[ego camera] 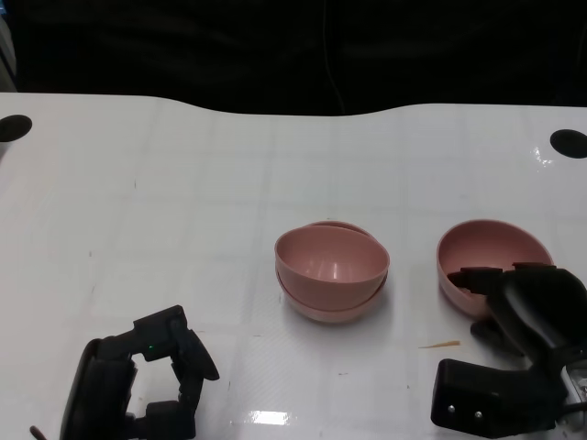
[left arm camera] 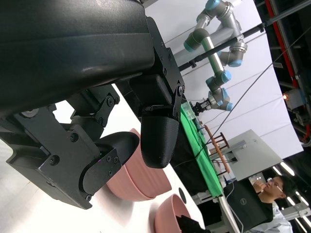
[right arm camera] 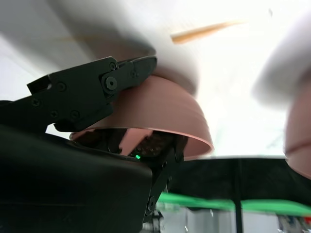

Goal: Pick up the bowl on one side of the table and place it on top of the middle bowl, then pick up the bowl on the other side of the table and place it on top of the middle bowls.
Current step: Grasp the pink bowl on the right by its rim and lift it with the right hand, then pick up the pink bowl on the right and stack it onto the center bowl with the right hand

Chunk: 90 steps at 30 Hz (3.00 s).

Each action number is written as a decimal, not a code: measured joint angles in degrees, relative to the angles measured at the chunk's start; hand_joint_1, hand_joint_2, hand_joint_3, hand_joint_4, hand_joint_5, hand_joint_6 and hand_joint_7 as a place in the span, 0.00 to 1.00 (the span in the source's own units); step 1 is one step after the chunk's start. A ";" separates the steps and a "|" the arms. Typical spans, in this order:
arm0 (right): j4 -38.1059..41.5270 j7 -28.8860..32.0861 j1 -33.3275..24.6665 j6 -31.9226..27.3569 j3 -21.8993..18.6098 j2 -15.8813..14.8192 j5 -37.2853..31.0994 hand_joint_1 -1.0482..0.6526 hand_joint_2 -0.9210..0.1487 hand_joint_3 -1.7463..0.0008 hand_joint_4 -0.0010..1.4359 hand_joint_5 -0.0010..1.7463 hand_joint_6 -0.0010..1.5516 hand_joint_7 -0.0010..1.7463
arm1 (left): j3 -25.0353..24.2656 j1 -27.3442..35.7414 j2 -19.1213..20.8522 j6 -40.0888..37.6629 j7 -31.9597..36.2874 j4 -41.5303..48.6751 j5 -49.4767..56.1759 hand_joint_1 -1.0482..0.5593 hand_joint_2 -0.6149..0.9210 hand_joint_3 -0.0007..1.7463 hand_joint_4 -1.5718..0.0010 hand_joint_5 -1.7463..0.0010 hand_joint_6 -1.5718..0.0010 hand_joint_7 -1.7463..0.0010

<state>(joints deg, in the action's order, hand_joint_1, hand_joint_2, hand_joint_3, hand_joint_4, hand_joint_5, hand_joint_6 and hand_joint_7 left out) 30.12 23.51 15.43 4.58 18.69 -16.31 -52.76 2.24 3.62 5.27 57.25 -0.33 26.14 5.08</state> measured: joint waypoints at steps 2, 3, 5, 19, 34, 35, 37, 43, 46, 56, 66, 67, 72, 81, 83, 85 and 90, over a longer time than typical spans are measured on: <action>1.70 2.23 0.91 1.59 0.58 -0.32 0.18 0.59 0.05 0.93 0.63 0.99 0.53 0.84 | -0.01 0.03 -0.01 0.00 0.00 -0.02 0.05 0.60 0.65 0.78 0.41 0.02 0.45 0.14; 2.24 2.64 1.39 1.89 0.81 -0.50 0.27 0.58 0.06 0.92 0.63 0.99 0.50 0.89 | -0.02 0.05 -0.01 0.00 0.00 -0.04 0.07 0.60 0.65 0.78 0.42 0.02 0.45 0.14; 2.92 2.72 2.06 2.55 1.40 -0.93 0.66 0.57 0.08 0.90 0.63 1.00 0.47 0.95 | -0.01 0.09 -0.03 0.00 0.00 -0.18 0.12 0.61 0.65 0.78 0.42 0.02 0.45 0.14; -4.33 13.28 2.11 13.40 1.37 -1.60 3.44 0.56 0.61 0.21 0.70 1.00 0.50 0.96 | 0.01 0.28 -0.17 0.00 0.00 -0.37 0.14 0.61 0.65 0.78 0.43 0.01 0.45 0.14; -4.08 4.73 8.37 27.18 1.06 1.60 15.68 0.57 0.71 0.09 0.70 1.00 0.50 1.00 | 0.13 0.45 -0.38 -0.04 -0.97 -0.35 -0.36 0.61 0.67 0.74 0.42 0.03 0.44 0.16; -3.24 3.59 9.11 28.11 1.50 2.01 15.93 0.57 0.70 0.09 0.70 1.00 0.50 1.00 | 0.13 0.43 -0.38 -0.03 -0.97 -0.33 -0.33 0.61 0.66 0.75 0.42 0.03 0.44 0.16; -1.74 2.11 10.40 29.98 1.83 2.98 16.43 0.56 0.68 0.11 0.69 1.00 0.51 0.99 | 0.11 0.35 -0.41 0.03 -0.98 -0.23 -0.15 0.61 0.66 0.75 0.42 0.03 0.44 0.16; 4.79 -0.77 14.67 33.22 2.83 5.65 16.57 0.55 0.63 0.15 0.69 1.00 0.52 0.97 | 0.08 0.35 -0.43 0.33 -0.97 0.05 0.21 0.60 0.65 0.77 0.42 0.03 0.44 0.15; 8.60 -1.75 16.44 34.29 3.70 6.57 16.55 0.55 0.62 0.16 0.69 1.00 0.52 0.98 | 0.10 0.51 -0.46 0.20 -0.97 -0.14 0.32 0.60 0.65 0.76 0.42 0.03 0.44 0.16; 13.40 -3.50 19.25 34.29 4.12 6.92 16.33 0.55 0.51 0.33 0.63 0.89 0.57 0.61 | 0.09 0.83 -0.82 0.00 -0.97 -0.33 0.86 0.60 0.65 0.76 0.41 0.02 0.43 0.16; 7.37 -3.58 18.46 28.19 4.12 5.45 13.28 0.36 0.06 0.90 0.43 0.37 0.51 0.07 | 0.03 0.97 -0.86 -0.02 -0.97 -0.40 1.40 0.61 0.65 0.78 0.42 0.02 0.43 0.16; 6.36 -3.58 18.05 27.92 4.12 5.15 13.02 0.35 0.02 0.91 0.42 0.37 0.51 0.06 | 0.03 0.97 -0.86 -0.02 -0.97 -0.40 1.37 0.61 0.65 0.78 0.42 0.02 0.43 0.16; 2.04 -3.58 16.14 26.78 3.96 3.82 11.94 0.32 0.00 0.90 0.39 0.39 0.50 0.05 | 0.04 0.98 -0.85 -0.02 -0.98 -0.40 1.21 0.61 0.65 0.77 0.42 0.02 0.43 0.16; -6.52 -5.62 11.99 25.40 2.58 1.32 12.00 0.31 0.00 0.87 0.38 0.40 0.50 0.05 | 0.05 0.99 -0.83 -0.07 -1.04 -0.46 1.08 0.62 0.65 0.78 0.43 0.02 0.43 0.16; -7.39 -6.22 11.39 25.37 2.15 0.64 12.11 0.31 0.00 0.87 0.38 0.40 0.50 0.05 | 0.05 0.99 -0.83 -0.07 -1.24 -0.46 1.01 0.62 0.65 0.77 0.42 0.02 0.43 0.16; -7.62 -7.07 10.86 25.69 1.90 0.15 12.70 0.31 0.00 0.87 0.38 0.40 0.50 0.05 | 0.05 0.99 -0.83 -0.07 -1.24 -0.46 1.02 0.61 0.65 0.77 0.42 0.02 0.43 0.16; -9.53 -12.32 9.73 26.59 1.93 -1.54 14.11 0.31 0.00 0.88 0.35 0.38 0.47 0.03 | 0.04 0.97 -0.83 -0.06 -1.25 -0.45 1.03 0.61 0.65 0.77 0.42 0.02 0.44 0.16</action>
<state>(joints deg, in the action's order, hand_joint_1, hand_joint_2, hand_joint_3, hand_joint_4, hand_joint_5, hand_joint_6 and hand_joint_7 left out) 20.59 11.19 25.15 31.17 20.62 -17.85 -38.66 2.27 4.59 4.44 57.19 -1.59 25.69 6.11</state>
